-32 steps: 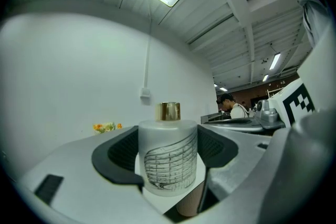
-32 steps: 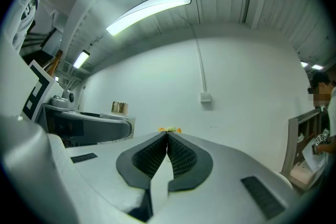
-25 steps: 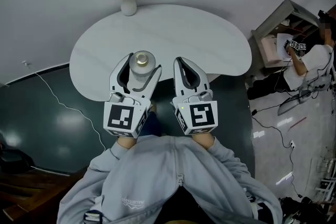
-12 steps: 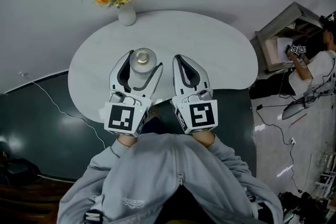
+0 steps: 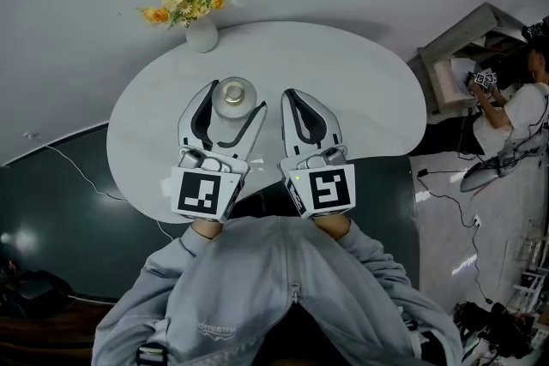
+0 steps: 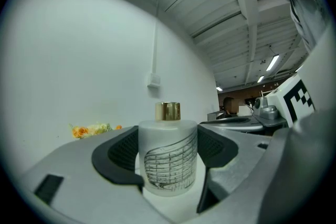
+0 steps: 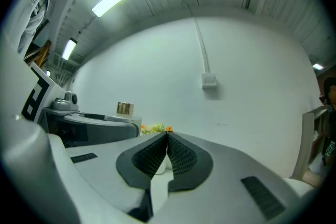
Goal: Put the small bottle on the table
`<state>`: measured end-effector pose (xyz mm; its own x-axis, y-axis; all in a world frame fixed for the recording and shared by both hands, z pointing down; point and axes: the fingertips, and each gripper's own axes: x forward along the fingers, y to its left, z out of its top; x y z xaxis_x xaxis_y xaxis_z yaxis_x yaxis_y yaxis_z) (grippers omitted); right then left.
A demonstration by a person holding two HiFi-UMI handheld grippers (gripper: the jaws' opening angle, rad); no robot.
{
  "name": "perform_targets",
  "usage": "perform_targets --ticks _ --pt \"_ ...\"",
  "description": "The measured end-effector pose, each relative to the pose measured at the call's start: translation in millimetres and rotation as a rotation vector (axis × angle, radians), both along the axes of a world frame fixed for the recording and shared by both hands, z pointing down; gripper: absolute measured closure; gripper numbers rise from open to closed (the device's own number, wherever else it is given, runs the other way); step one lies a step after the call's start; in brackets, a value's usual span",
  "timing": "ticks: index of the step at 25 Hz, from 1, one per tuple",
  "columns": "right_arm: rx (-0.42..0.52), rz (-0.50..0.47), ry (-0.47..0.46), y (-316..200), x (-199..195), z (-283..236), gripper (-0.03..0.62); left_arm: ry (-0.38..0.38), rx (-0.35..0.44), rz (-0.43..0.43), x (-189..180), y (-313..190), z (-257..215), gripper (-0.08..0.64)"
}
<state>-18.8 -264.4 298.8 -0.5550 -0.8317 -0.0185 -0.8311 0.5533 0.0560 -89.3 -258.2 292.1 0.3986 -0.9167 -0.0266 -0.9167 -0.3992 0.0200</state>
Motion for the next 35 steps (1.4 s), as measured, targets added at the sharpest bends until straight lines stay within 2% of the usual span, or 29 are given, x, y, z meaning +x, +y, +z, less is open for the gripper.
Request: perform_targets --ticks 9,17,23,28,35 --pt "-0.016 -0.026 -0.005 -31 3 15 0.565 0.004 -0.003 0.011 6 -32 14 0.229" --pt "0.009 -0.083 0.019 -77 1 30 0.565 0.016 -0.006 -0.006 11 -77 34 0.229" --pt "0.006 -0.121 0.021 -108 -3 52 0.565 -0.008 -0.007 -0.023 7 -107 58 0.23" --pt "-0.019 -0.138 0.016 -130 -7 74 0.565 -0.023 -0.026 -0.028 5 -131 82 0.229" --pt "-0.069 -0.138 0.005 -148 -14 101 0.565 -0.005 -0.051 -0.032 1 -154 112 0.23"
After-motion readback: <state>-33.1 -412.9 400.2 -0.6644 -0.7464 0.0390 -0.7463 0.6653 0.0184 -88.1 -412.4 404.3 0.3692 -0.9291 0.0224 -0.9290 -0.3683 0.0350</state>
